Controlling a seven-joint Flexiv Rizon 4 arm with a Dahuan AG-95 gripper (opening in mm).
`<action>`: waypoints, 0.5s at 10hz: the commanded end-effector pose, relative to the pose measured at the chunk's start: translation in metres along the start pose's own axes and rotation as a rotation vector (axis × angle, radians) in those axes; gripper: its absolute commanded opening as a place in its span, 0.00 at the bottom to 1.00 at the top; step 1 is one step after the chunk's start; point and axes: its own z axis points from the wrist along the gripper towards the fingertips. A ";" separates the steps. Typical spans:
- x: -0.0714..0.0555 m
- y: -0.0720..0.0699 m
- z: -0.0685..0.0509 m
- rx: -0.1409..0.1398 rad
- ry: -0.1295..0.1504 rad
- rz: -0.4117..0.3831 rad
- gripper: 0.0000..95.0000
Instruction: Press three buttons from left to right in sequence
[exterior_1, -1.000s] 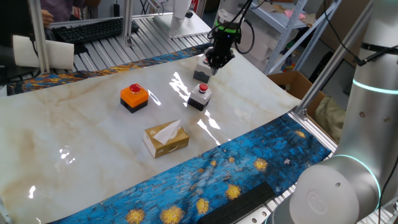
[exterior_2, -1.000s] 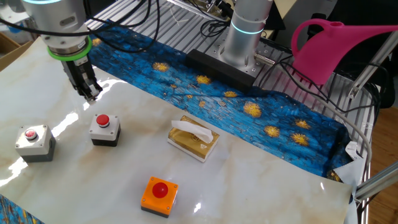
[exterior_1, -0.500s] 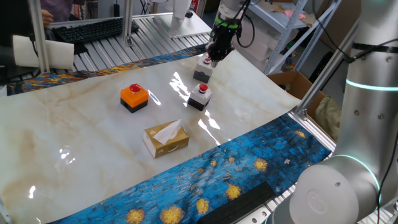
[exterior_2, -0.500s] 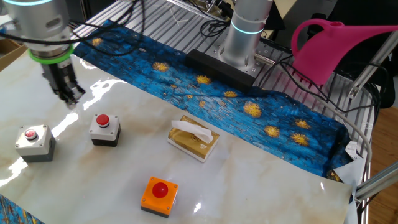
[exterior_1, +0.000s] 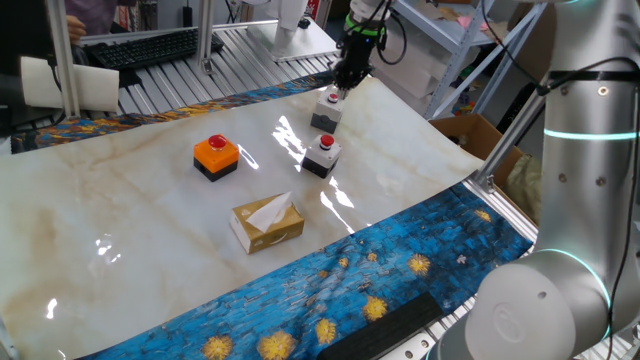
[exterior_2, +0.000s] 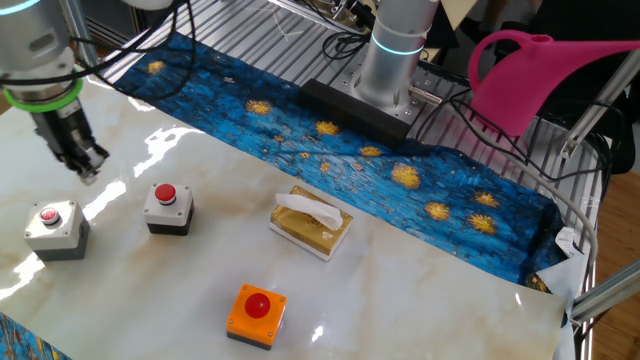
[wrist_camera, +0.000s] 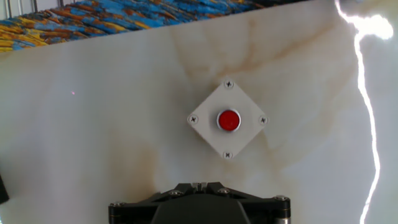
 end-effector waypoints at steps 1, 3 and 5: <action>-0.018 -0.009 0.002 -0.005 0.002 -0.030 0.00; -0.035 -0.020 0.003 -0.018 0.001 -0.089 0.00; -0.050 -0.027 0.007 -0.034 0.000 -0.113 0.00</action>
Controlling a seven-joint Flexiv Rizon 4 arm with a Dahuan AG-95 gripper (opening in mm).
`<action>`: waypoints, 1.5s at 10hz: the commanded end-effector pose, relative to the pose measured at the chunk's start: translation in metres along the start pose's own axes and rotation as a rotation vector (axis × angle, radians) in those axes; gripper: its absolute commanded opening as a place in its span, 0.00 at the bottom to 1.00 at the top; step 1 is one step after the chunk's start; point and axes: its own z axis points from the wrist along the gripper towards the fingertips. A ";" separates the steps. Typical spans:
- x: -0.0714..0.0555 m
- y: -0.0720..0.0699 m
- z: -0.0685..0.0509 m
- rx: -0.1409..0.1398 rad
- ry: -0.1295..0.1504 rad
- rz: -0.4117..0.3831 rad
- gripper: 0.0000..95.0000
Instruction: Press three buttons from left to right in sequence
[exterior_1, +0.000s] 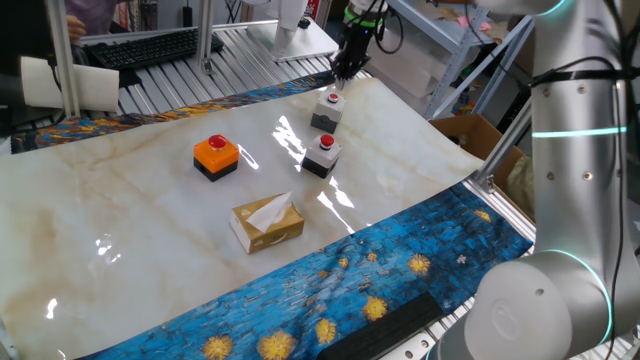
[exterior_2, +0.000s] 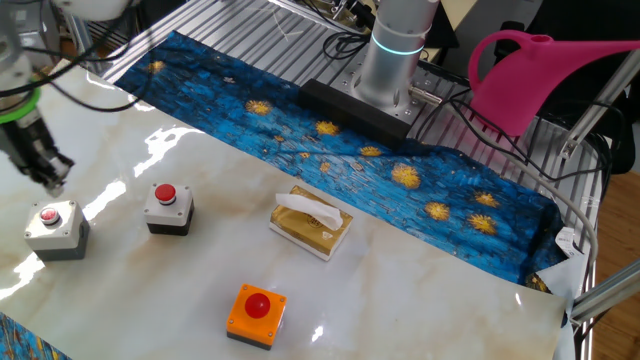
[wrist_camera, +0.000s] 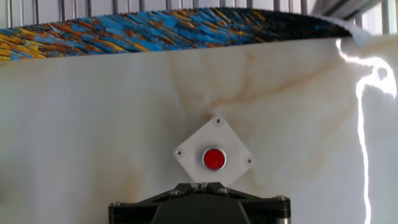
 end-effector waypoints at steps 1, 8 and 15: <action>-0.013 -0.007 0.003 -0.008 -0.001 -0.025 0.00; -0.014 -0.006 0.010 -0.028 -0.009 -0.011 0.00; -0.014 -0.006 0.012 -0.027 -0.097 0.045 0.60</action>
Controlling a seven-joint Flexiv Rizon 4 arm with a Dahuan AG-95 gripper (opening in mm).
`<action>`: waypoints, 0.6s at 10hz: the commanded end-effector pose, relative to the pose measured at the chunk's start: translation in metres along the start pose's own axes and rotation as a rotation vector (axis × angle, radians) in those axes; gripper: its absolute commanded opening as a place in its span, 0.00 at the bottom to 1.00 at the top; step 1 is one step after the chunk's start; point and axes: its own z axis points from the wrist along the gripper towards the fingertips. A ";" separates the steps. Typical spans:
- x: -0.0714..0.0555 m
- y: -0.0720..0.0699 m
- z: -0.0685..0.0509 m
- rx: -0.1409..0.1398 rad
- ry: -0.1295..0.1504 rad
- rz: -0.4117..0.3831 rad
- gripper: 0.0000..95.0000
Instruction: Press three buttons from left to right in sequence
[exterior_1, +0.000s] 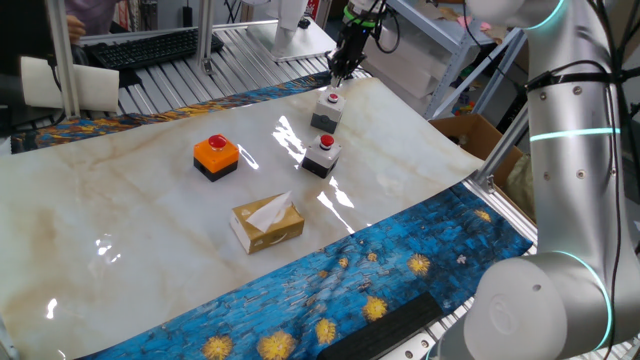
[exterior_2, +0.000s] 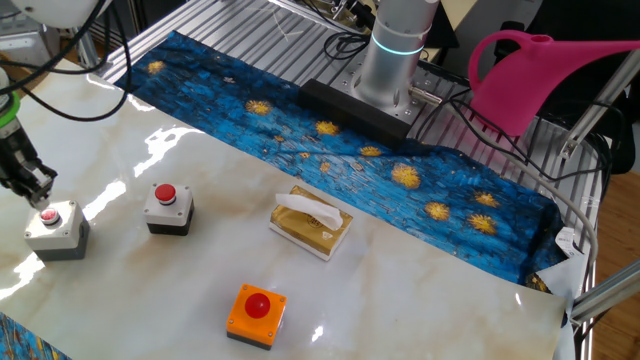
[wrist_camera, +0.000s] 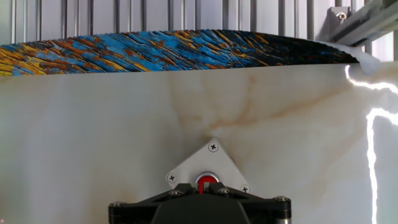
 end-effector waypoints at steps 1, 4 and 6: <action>0.004 0.001 0.000 0.004 -0.059 0.047 0.80; 0.004 0.001 0.000 0.000 -0.057 0.051 1.00; 0.003 0.003 0.003 -0.037 -0.058 0.047 1.00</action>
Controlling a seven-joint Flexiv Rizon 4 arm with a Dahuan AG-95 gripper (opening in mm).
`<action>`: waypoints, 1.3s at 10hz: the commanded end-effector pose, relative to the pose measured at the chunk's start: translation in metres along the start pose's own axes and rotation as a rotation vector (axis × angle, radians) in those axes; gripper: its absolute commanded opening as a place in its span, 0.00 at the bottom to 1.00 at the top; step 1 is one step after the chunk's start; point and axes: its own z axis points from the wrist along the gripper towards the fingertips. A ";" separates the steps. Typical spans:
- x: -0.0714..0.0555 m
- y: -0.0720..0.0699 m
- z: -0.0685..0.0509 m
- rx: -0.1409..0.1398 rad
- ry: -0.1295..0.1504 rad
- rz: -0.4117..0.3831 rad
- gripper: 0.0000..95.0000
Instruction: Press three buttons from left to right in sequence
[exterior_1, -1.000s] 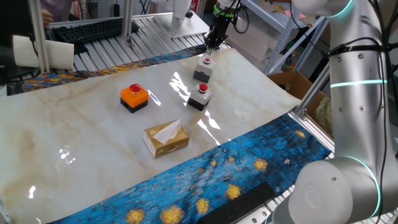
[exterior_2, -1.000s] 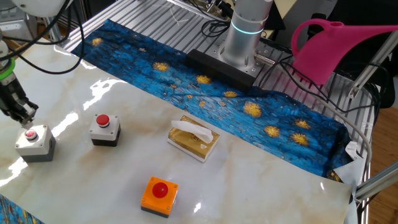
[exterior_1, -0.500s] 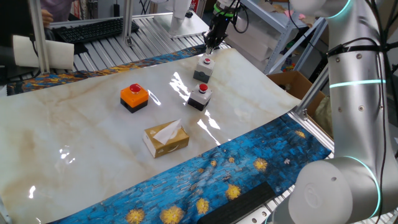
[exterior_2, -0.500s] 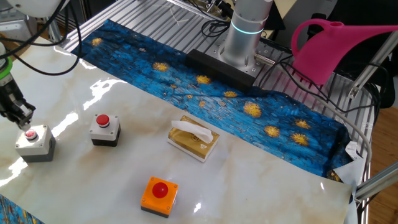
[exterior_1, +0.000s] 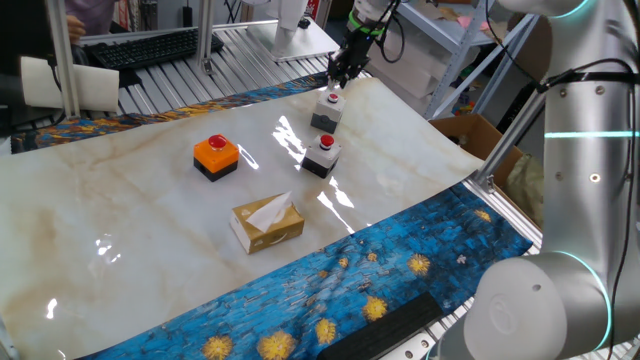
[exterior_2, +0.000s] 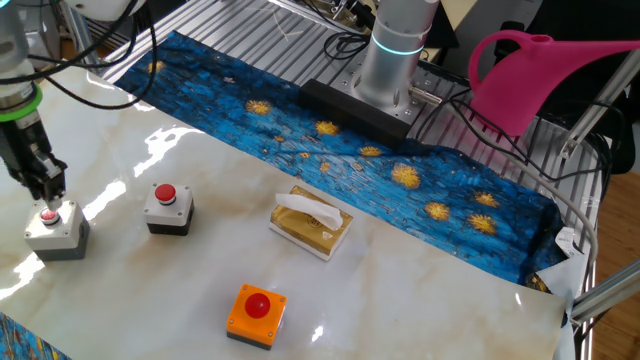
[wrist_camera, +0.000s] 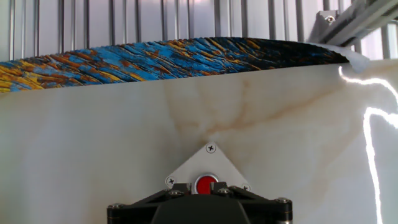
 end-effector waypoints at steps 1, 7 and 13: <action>-0.003 0.004 0.005 -0.051 -0.004 0.040 1.00; -0.008 0.017 0.004 -0.077 -0.001 0.132 0.80; -0.005 0.025 0.007 -0.083 -0.001 0.165 0.80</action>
